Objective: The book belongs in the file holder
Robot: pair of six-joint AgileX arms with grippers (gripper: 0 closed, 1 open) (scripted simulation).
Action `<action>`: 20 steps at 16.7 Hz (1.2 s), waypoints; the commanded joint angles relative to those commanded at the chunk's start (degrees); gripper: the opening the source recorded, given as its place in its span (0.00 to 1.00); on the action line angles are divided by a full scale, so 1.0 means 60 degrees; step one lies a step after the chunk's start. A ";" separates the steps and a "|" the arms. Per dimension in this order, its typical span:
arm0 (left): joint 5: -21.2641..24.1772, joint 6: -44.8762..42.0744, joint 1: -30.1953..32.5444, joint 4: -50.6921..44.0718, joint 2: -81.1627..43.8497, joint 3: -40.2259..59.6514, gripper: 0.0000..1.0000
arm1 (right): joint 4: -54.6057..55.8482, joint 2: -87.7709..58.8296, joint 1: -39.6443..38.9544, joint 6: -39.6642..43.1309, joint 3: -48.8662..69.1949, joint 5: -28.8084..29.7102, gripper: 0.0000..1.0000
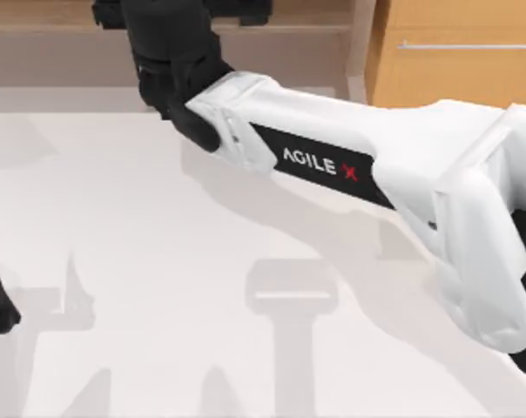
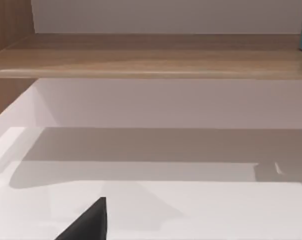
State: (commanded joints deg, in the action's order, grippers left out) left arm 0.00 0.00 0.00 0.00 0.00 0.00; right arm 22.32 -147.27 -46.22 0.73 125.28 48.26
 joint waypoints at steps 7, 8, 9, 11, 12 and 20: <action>0.0000 0.0000 0.0000 0.0000 0.0000 0.0000 1.00 | -0.0007 -0.0088 0.0037 -0.0003 0.0062 -0.0004 1.00; 0.0000 0.0000 0.0000 0.0000 0.0000 0.0000 1.00 | -0.0042 -0.0130 0.0041 -0.0003 0.0173 -0.0026 1.00; 0.0000 0.0000 0.0000 0.0000 0.0000 0.0000 1.00 | -0.0105 -0.0209 0.0054 -0.0001 0.0334 -0.0047 1.00; 0.0000 0.0000 0.0000 0.0000 0.0000 0.0000 1.00 | -0.0287 -0.0437 0.0102 0.0004 0.0740 -0.0088 1.00; 0.0000 0.0000 0.0000 0.0000 0.0000 0.0000 1.00 | -0.0393 -0.0558 0.0131 0.0005 0.0971 -0.0118 1.00; 0.0000 0.0000 0.0000 0.0000 0.0000 0.0000 1.00 | -0.0741 -0.0931 0.0233 0.0012 0.1696 -0.0217 1.00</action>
State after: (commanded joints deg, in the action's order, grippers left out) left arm 0.00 0.00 0.00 0.00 0.00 0.00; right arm 17.88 -152.85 -44.82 0.80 135.46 46.96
